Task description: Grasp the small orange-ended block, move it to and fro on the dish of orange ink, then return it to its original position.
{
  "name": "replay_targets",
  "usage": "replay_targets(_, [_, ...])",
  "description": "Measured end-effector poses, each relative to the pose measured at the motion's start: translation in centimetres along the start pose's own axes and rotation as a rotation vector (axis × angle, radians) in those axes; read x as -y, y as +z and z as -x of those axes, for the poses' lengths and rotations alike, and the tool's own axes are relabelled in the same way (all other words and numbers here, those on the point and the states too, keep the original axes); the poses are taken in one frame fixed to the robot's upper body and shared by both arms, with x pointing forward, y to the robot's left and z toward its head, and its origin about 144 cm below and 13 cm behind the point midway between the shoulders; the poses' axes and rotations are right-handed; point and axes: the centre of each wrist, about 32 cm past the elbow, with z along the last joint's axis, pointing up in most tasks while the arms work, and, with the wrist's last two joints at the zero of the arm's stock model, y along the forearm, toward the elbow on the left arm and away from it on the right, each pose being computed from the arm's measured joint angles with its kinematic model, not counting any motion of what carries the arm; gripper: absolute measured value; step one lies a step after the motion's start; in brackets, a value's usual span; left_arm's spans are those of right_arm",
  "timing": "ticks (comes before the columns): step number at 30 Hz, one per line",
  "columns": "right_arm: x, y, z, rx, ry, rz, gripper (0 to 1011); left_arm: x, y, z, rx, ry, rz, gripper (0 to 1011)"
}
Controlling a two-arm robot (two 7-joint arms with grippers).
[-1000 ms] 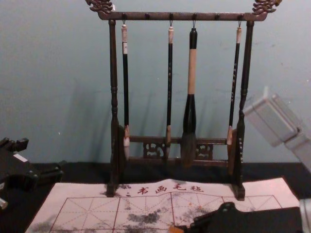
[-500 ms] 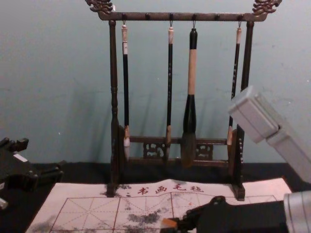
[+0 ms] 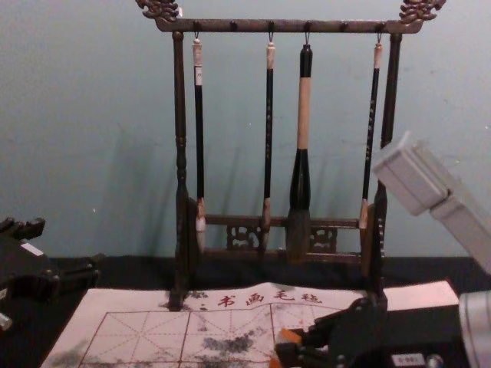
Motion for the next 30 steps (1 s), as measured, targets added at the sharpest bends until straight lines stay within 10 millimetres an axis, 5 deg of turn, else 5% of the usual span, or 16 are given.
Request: replay_targets(30, [3.9, 0.2, 1.6, 0.036, 0.06, 0.026, 104, 0.0, 0.0, 0.0, 0.0, 0.0, 0.0, 1001])
